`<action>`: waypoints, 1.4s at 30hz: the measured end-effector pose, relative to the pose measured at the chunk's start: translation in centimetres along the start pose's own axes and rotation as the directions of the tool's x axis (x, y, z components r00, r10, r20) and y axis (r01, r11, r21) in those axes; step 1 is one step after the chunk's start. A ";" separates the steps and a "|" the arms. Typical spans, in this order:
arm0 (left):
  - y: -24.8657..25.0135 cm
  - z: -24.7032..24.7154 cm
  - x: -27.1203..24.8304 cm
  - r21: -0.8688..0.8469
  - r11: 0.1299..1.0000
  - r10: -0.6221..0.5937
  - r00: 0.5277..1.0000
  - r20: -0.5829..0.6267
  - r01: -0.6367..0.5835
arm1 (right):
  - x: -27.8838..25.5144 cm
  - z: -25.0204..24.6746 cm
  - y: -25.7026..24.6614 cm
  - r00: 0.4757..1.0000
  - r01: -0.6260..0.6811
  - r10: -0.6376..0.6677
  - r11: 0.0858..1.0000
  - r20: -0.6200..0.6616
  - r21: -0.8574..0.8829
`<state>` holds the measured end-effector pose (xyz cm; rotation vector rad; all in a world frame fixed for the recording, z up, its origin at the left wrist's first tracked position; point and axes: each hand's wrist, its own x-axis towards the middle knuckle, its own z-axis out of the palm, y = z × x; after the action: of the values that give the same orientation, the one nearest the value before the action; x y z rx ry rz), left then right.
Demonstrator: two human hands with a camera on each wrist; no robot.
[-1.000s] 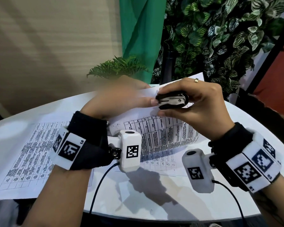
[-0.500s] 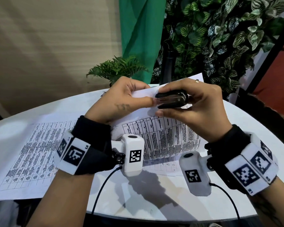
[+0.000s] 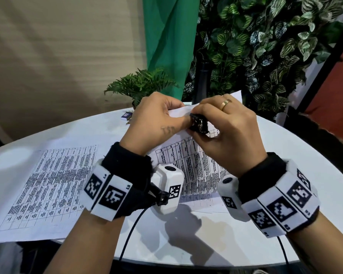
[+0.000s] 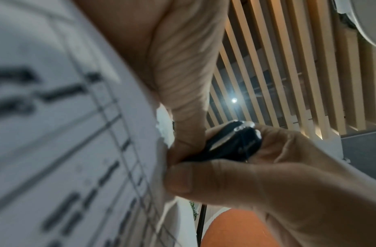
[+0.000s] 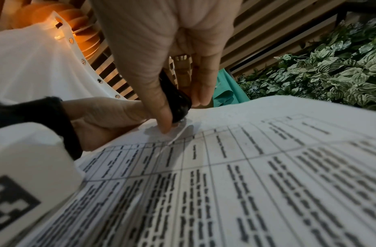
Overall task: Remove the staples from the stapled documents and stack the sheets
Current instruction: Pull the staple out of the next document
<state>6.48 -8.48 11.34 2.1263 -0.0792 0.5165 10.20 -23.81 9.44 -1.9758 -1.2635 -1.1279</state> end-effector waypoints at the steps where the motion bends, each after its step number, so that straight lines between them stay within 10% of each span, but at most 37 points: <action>1: -0.1 0.1 0.1 0.007 1.000 -0.002 1.000 -0.006 0.002 | -0.1 0.1 -0.1 1.000 -0.011 0.011 1.000 -0.006 -0.008; 19: -0.5 -0.3 0.2 -0.122 0.991 0.069 0.996 0.057 -0.062 | 0.4 -0.8 0.5 0.929 -0.361 0.353 0.806 0.108 0.469; 27: -1.0 -1.1 0.2 0.184 0.983 0.028 0.992 -0.126 -0.004 | -0.4 -0.6 1.5 0.967 -0.254 0.254 0.959 0.016 0.130; 42: -1.7 -0.3 1.2 0.084 0.996 0.014 0.995 -0.101 -0.005 | -4.2 -0.7 2.3 0.750 -0.631 0.583 0.772 0.312 0.076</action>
<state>7.84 -7.09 10.68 2.1783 -0.0103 0.6431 11.10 -27.31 6.18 -2.2095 -0.6898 -0.4092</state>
